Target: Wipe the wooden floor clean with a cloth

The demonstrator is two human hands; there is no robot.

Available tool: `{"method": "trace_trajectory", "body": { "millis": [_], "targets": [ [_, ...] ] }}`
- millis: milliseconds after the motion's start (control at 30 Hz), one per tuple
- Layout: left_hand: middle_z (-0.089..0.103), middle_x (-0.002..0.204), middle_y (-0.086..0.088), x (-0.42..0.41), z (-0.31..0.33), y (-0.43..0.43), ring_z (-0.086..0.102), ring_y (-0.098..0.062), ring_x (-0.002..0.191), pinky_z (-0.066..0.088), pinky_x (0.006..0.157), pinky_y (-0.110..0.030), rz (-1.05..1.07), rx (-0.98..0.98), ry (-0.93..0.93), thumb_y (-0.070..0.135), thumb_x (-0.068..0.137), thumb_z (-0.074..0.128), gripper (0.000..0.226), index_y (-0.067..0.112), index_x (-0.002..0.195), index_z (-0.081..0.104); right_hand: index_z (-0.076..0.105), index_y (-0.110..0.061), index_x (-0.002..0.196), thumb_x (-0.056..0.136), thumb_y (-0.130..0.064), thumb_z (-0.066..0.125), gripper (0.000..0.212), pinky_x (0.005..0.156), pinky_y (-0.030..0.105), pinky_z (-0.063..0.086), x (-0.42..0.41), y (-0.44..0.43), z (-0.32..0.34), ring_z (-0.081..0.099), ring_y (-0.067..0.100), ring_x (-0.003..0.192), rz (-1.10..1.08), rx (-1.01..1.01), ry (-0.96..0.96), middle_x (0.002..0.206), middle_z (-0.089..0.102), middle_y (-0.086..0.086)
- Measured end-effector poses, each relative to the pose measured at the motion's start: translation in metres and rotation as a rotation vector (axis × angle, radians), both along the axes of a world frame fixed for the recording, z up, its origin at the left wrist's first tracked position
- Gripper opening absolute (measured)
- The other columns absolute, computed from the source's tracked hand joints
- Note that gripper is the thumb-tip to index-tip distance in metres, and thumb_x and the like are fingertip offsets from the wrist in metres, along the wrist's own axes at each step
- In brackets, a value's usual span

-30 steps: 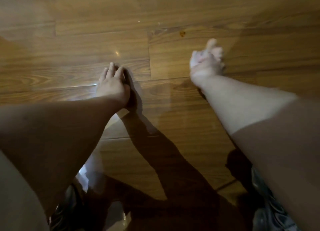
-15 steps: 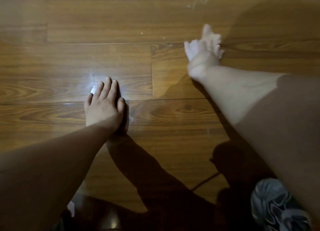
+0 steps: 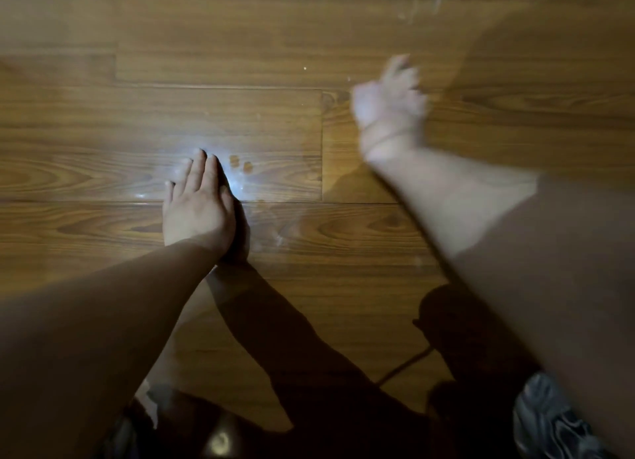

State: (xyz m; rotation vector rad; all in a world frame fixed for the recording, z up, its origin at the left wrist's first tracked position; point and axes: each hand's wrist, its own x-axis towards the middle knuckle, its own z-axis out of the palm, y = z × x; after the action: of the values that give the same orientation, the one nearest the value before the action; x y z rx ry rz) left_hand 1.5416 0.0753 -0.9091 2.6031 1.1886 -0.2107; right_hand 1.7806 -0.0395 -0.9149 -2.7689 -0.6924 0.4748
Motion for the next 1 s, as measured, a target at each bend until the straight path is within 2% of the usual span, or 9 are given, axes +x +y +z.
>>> {"method": "trace_trajectory", "body": {
  "millis": [200,267,333,467,567,700,767,867,1000],
  "targets": [
    [0.016,0.16,-0.007,-0.016,0.008,0.006,0.015,-0.025,0.146,0.006,0.117,-0.038,0.041,0.043,-0.074,0.018,0.098,0.039,0.053,0.014,0.15,0.028,0.037,-0.028,0.147,0.092,-0.016,0.049,0.058,0.112,0.021,0.007,-0.082,-0.029,-0.007,0.022,0.013,0.143,0.711,0.211,0.121,0.155,0.031,-0.01],
    [0.017,0.159,-0.01,-0.019,0.008,0.008,0.014,-0.026,0.146,0.009,0.118,-0.038,0.156,0.019,-0.086,0.019,0.099,0.037,0.051,0.012,0.149,0.029,0.05,-0.023,0.134,0.093,-0.031,0.052,0.042,0.101,0.018,0.026,-0.029,-0.049,-0.017,0.046,0.01,0.12,0.526,0.192,0.091,0.13,0.052,-0.004],
    [0.019,0.158,-0.009,-0.034,0.008,0.013,0.016,-0.026,0.145,0.014,0.117,-0.038,0.214,-0.023,-0.079,0.02,0.1,0.036,0.05,0.011,0.148,0.031,0.048,-0.037,0.115,0.085,-0.044,0.063,0.035,0.089,0.015,0.03,0.019,-0.058,-0.017,0.038,-0.005,0.091,0.32,0.172,-0.08,0.097,0.039,-0.019],
    [0.022,0.158,-0.001,-0.043,0.011,0.017,0.02,-0.024,0.143,0.019,0.115,-0.036,0.181,-0.06,-0.099,0.02,0.1,0.036,0.049,0.016,0.148,0.034,0.023,-0.021,0.152,0.098,-0.019,0.039,0.056,0.119,0.042,0.012,0.024,-0.03,-0.021,0.023,0.012,0.138,-0.034,-0.015,-0.044,0.147,0.03,-0.002],
    [0.026,0.157,-0.003,-0.049,0.016,0.026,0.023,-0.025,0.142,0.02,0.114,-0.035,0.207,-0.036,-0.14,0.019,0.099,0.037,0.049,0.014,0.147,0.036,0.024,-0.028,0.152,0.096,-0.019,0.037,0.058,0.119,0.044,0.014,-0.067,0.018,-0.016,0.017,0.031,0.146,0.369,0.046,0.018,0.159,0.021,0.004],
    [0.025,0.157,-0.003,-0.073,0.024,0.05,0.023,-0.026,0.142,0.019,0.115,-0.035,0.307,-0.018,-0.13,0.021,0.1,0.034,0.049,0.015,0.148,0.034,0.02,-0.035,0.152,0.095,-0.022,0.042,0.063,0.117,0.033,-0.007,-0.181,0.019,0.016,0.003,0.017,0.148,1.014,0.086,0.25,0.161,0.01,-0.008],
    [0.026,0.157,-0.002,-0.074,0.022,0.053,0.023,-0.025,0.142,0.02,0.115,-0.036,0.309,-0.011,-0.137,0.022,0.099,0.033,0.049,0.015,0.147,0.035,0.025,-0.04,0.149,0.091,-0.028,0.048,0.063,0.12,0.034,0.012,-0.149,0.008,0.024,0.018,0.016,0.145,1.127,-0.003,0.248,0.159,0.02,-0.007],
    [0.027,0.156,-0.002,-0.082,0.016,0.053,0.023,-0.024,0.142,0.022,0.114,-0.038,0.268,-0.013,-0.141,0.021,0.099,0.034,0.048,0.015,0.146,0.036,0.044,-0.027,0.139,0.088,-0.032,0.053,0.052,0.104,0.037,0.04,-0.07,-0.008,0.023,0.047,0.024,0.128,0.618,-0.059,0.182,0.139,0.048,0.007],
    [0.027,0.156,-0.004,-0.096,0.015,0.054,0.025,-0.027,0.141,0.024,0.112,-0.039,0.146,-0.021,-0.059,0.017,0.098,0.037,0.046,0.015,0.144,0.038,0.016,-0.01,0.153,0.1,-0.016,0.036,0.057,0.12,0.04,0.007,-0.057,-0.005,0.018,0.009,0.03,0.147,0.188,-0.202,0.003,0.16,0.01,0.013]
  ]
}}
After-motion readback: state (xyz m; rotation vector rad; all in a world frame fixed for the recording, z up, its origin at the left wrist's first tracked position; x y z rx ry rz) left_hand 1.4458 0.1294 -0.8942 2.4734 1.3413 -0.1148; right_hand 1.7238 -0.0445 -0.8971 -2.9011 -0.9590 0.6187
